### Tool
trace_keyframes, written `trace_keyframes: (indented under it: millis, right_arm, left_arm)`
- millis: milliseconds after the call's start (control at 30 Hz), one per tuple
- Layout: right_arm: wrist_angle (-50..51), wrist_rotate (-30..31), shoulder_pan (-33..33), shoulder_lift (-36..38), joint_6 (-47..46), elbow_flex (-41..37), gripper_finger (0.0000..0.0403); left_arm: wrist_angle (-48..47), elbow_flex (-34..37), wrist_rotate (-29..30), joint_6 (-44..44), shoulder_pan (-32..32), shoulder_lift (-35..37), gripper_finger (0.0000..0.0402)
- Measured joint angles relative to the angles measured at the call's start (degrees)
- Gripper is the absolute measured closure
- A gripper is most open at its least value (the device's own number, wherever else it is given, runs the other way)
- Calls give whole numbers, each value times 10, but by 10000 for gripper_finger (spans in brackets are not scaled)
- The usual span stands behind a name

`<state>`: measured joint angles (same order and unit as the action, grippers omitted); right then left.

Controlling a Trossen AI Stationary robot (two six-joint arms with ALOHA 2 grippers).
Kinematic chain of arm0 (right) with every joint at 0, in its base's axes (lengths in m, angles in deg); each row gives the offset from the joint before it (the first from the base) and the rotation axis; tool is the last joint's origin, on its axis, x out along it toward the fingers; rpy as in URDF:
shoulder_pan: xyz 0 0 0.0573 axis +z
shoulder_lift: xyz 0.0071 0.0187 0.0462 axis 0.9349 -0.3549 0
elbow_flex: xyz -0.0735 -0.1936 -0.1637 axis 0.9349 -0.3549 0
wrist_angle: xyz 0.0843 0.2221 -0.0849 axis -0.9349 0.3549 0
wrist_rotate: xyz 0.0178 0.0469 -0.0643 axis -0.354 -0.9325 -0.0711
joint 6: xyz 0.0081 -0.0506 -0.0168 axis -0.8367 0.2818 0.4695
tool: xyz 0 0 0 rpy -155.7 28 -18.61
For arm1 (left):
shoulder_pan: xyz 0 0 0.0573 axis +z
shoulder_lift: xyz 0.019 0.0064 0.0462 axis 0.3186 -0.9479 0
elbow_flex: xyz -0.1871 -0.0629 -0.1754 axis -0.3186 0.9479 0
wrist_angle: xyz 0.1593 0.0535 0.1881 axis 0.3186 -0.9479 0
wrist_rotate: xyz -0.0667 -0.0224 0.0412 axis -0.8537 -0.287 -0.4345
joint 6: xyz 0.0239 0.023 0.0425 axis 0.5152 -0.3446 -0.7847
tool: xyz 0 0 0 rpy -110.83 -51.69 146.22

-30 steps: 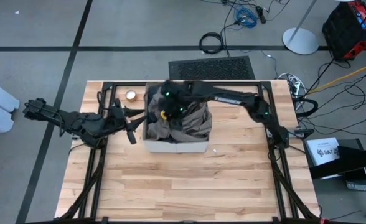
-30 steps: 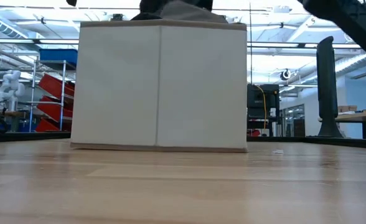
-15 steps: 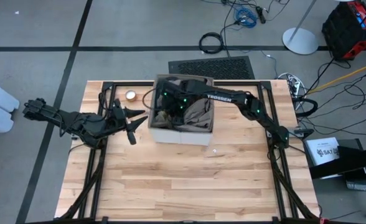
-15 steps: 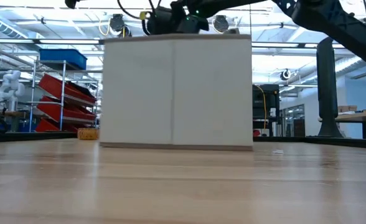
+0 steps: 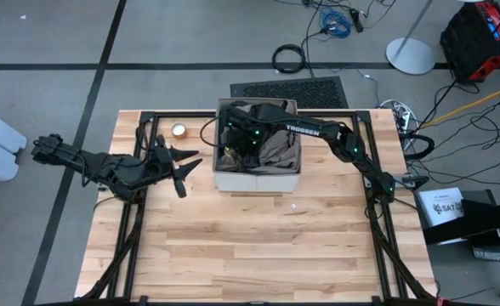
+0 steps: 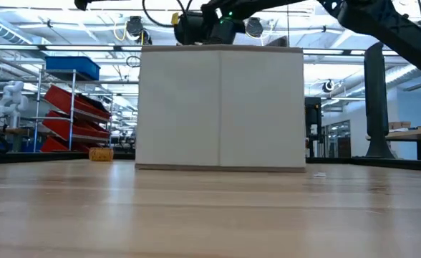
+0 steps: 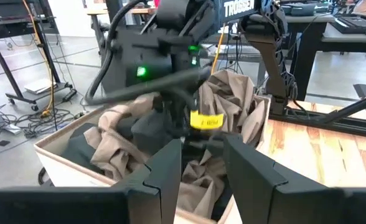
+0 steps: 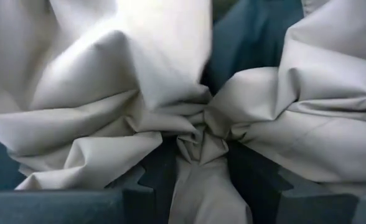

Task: Sort clothes
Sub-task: Put the brown jacket into the white laundry bin, then return to Home Position

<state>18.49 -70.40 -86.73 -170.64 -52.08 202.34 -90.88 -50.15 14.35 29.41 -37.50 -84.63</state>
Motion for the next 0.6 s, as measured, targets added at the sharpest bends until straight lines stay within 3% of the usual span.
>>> trace_keyframes:
  millis: [233,467,600]
  right_arm:
    - [39,-28,1,85,-39,-2,271]
    - [10,-59,4,162,-61,-1,271]
    - [-39,-123,3,202,-72,0,271]
  left_arm:
    - [3,0,0,0,0,0,269]
    - [15,0,0,-1,0,0,269]
    - [15,0,0,-1,0,0,269]
